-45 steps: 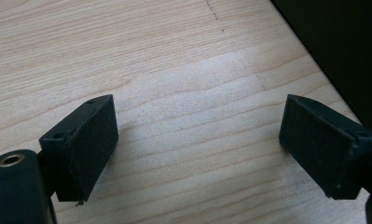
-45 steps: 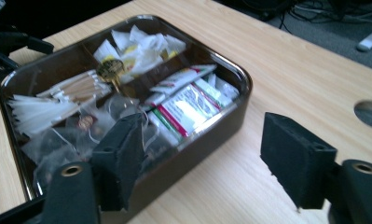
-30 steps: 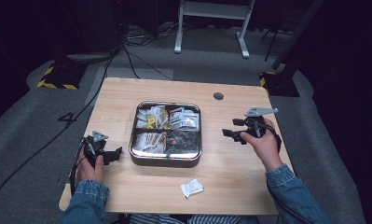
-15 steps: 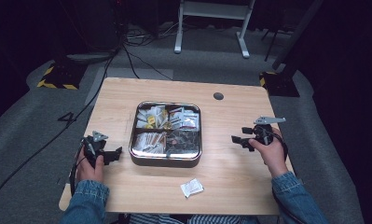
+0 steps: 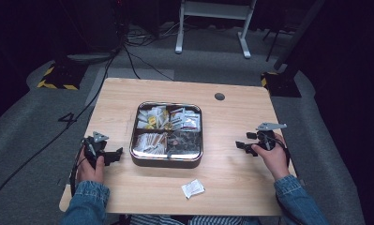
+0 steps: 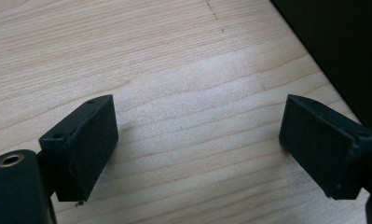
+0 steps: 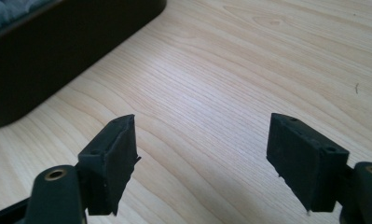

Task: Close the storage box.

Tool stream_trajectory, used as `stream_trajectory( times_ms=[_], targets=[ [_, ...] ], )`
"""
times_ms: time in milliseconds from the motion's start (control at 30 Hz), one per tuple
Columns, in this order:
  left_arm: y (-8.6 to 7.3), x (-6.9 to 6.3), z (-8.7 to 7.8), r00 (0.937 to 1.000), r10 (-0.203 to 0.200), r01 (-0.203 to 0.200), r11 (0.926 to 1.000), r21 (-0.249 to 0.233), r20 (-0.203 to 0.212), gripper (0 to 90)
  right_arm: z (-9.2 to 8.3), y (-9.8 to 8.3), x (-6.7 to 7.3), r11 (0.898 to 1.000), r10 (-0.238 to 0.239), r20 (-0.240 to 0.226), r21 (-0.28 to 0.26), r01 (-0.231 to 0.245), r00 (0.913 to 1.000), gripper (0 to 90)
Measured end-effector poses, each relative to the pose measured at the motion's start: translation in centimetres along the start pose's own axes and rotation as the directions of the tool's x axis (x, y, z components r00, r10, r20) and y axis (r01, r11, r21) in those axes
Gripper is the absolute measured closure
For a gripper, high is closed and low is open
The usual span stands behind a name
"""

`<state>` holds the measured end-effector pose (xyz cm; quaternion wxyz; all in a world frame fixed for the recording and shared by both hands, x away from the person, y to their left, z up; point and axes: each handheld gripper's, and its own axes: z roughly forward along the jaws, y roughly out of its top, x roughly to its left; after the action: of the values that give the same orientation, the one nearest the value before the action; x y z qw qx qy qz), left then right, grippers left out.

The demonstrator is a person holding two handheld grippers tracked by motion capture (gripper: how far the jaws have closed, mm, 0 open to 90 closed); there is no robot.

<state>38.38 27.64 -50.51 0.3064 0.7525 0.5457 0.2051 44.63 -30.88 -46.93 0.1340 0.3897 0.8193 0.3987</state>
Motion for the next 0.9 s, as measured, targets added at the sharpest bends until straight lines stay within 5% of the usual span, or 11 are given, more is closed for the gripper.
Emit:
stream_trajectory(
  times_ms=[567,700,900],
  targets=[
    [0.0,0.0,0.0,1.0000,0.000,0.000,1.0000,0.000,0.002,11.5,1.6,-2.5,-0.5,0.998,-0.047,0.020,0.030,0.047,0.9987,21.5],
    [0.0,0.0,0.0,1.0000,0.000,0.000,1.0000,-0.001,0.001,11.5,2.3,-2.7,-0.3,0.994,-0.104,0.031,0.047,0.103,0.9941,11.8],
    [0.0,0.0,0.0,1.0000,0.000,0.000,1.0000,-0.001,0.001,11.5,2.6,-2.6,-0.1,0.992,-0.113,0.022,0.061,0.111,0.9934,6.4]
  ],
)
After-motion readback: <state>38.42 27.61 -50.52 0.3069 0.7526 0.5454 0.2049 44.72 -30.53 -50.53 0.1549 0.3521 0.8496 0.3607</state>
